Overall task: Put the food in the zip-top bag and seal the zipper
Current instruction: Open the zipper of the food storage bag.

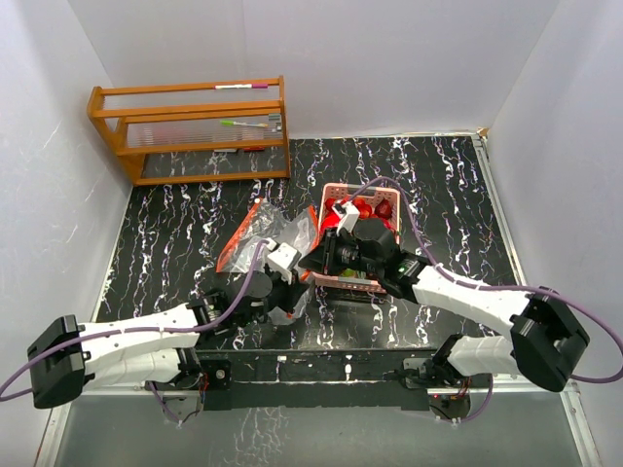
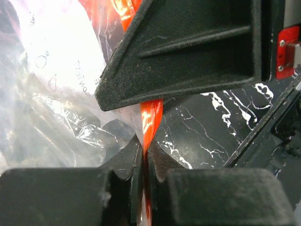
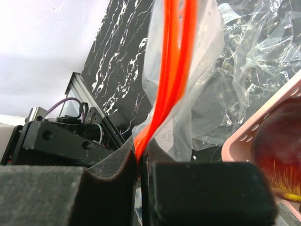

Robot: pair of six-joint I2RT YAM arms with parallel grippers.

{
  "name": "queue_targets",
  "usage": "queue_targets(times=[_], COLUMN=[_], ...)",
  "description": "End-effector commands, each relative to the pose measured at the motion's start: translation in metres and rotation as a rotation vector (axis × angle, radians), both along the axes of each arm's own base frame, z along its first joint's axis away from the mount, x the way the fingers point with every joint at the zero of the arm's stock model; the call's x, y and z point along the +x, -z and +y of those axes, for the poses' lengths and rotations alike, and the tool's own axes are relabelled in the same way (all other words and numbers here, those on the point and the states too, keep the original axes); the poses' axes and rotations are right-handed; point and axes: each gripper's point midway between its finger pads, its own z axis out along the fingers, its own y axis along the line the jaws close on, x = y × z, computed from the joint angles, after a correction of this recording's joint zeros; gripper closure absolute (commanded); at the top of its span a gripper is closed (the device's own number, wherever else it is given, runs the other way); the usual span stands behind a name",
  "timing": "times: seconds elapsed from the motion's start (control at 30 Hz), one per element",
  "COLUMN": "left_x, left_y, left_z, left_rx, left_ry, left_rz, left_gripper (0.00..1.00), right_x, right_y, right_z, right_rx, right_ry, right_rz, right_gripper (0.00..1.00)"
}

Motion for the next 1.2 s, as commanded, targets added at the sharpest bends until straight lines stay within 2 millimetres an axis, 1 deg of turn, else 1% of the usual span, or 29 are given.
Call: queue_targets(times=[0.0, 0.03, 0.07, 0.13, 0.2, 0.3, 0.37, 0.43, 0.5, 0.57, 0.7, 0.8, 0.93, 1.07, 1.17], left_x=[0.004, 0.004, 0.004, 0.003, 0.002, 0.001, 0.0, -0.003, -0.007, -0.011, -0.013, -0.014, -0.014, -0.014, -0.014], left_y=[-0.013, -0.014, -0.015, -0.018, -0.023, -0.03, -0.034, -0.04, -0.045, -0.05, -0.049, -0.046, -0.041, -0.038, -0.037], left_z=[0.004, 0.005, 0.007, 0.01, 0.013, 0.017, 0.017, 0.016, 0.013, 0.011, 0.01, 0.009, 0.008, 0.007, 0.007], left_rx=[-0.044, -0.046, -0.048, -0.061, -0.085, -0.105, -0.115, -0.136, -0.172, -0.209, -0.223, -0.218, -0.21, -0.205, -0.201], left_ry=[-0.035, -0.039, -0.042, -0.047, -0.06, -0.067, -0.061, -0.044, -0.019, 0.002, 0.012, 0.016, 0.018, 0.02, 0.019], left_rz=[-0.028, -0.028, -0.028, -0.029, -0.033, -0.04, -0.042, -0.046, -0.046, -0.045, -0.037, -0.031, -0.021, -0.016, -0.012], left_gripper=[1.0, 1.0, 1.0, 1.0, 1.0, 1.0, 1.0, 1.0, 1.0, 1.0, 1.0, 1.0, 1.0, 1.0, 1.0], right_x=[0.004, 0.005, 0.004, 0.002, -0.003, -0.012, -0.016, -0.011, -0.002, 0.006, 0.016, 0.024, 0.033, 0.035, 0.034], right_y=[-0.036, -0.037, -0.039, -0.05, -0.068, -0.097, -0.11, -0.111, -0.101, -0.089, -0.075, -0.072, -0.078, -0.09, -0.095], right_z=[0.002, 0.001, -0.001, -0.004, -0.009, -0.017, -0.024, -0.033, -0.042, -0.047, -0.046, -0.046, -0.046, -0.047, -0.047], right_rx=[0.054, 0.053, 0.054, 0.074, 0.109, 0.164, 0.186, 0.166, 0.112, 0.064, 0.034, 0.031, 0.058, 0.104, 0.12], right_ry=[0.013, 0.019, 0.023, 0.022, 0.02, 0.01, 0.02, 0.072, 0.145, 0.197, 0.236, 0.268, 0.31, 0.329, 0.325], right_rz=[-0.076, -0.077, -0.082, -0.107, -0.15, -0.219, -0.254, -0.255, -0.231, -0.208, -0.182, -0.178, -0.2, -0.227, -0.242], right_gripper=[0.92, 0.88, 0.79, 0.64, 0.51, 0.36, 0.35, 0.35, 0.37, 0.39, 0.41, 0.43, 0.43, 0.43, 0.43])
